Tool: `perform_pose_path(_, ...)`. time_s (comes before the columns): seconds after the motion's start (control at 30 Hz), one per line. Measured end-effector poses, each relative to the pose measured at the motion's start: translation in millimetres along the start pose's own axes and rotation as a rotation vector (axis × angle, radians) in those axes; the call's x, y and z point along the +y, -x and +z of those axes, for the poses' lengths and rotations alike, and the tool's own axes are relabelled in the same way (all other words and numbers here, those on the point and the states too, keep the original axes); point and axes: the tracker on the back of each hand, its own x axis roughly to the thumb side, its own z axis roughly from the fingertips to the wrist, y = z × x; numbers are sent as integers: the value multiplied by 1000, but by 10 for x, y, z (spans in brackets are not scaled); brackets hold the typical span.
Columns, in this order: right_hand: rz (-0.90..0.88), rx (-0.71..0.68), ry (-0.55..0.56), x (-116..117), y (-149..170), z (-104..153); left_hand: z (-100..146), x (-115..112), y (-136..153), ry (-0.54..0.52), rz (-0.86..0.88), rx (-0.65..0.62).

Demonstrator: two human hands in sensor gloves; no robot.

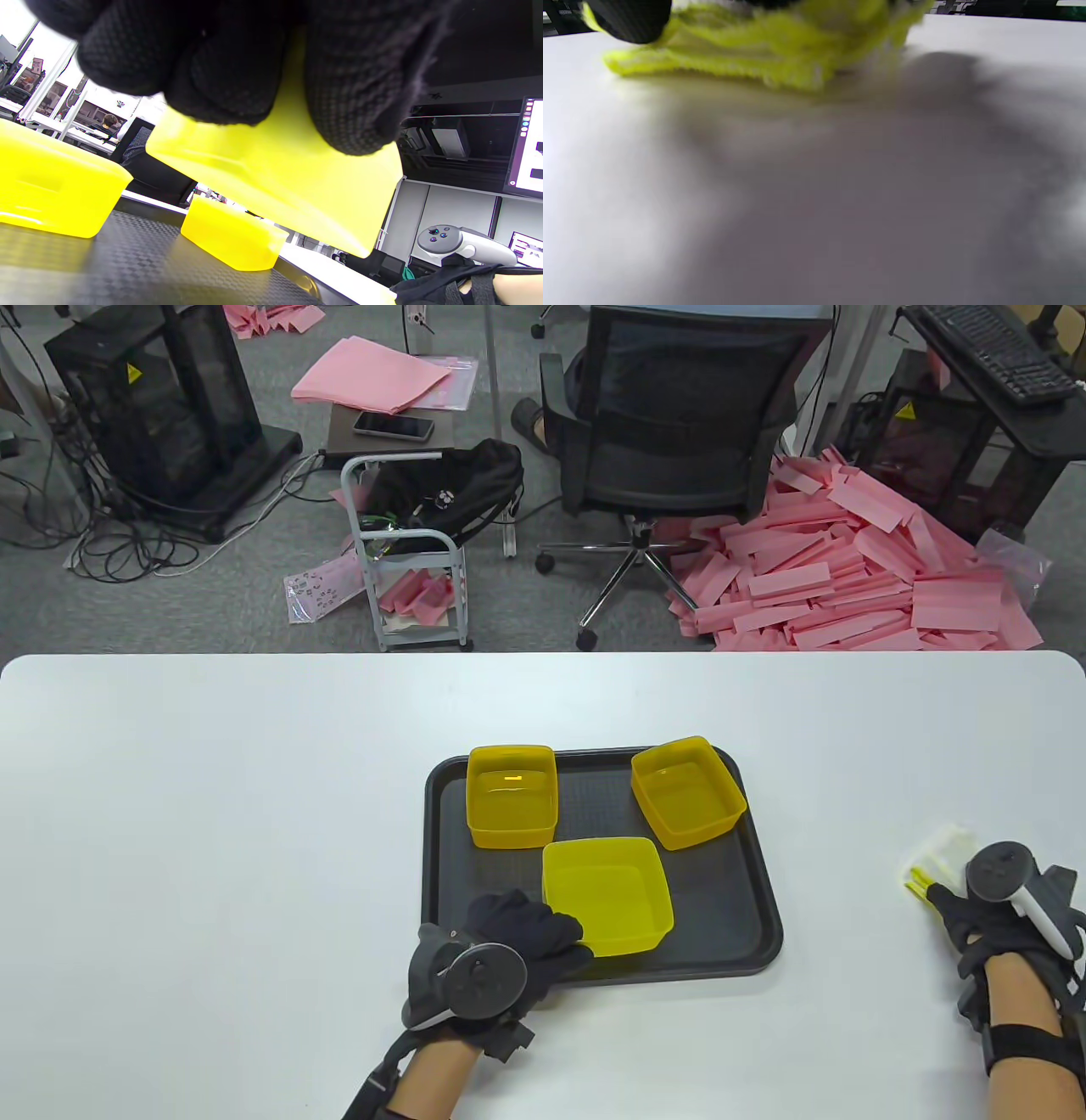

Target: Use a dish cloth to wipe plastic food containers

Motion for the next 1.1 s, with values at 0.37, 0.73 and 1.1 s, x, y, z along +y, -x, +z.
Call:
perform_pose_path(0.37,207,-100,138,-95,-241,198,-4,32,-53,-14,-2,-18)
perform_pose_path(0.73,84,-778,251,-881,-1482,1393,-10,-14,-65,12,-6,-31)
perform_pose_path(1.1,598,-1105,216,-627,-2902,2450,-5,27,-177,1,4,-87)
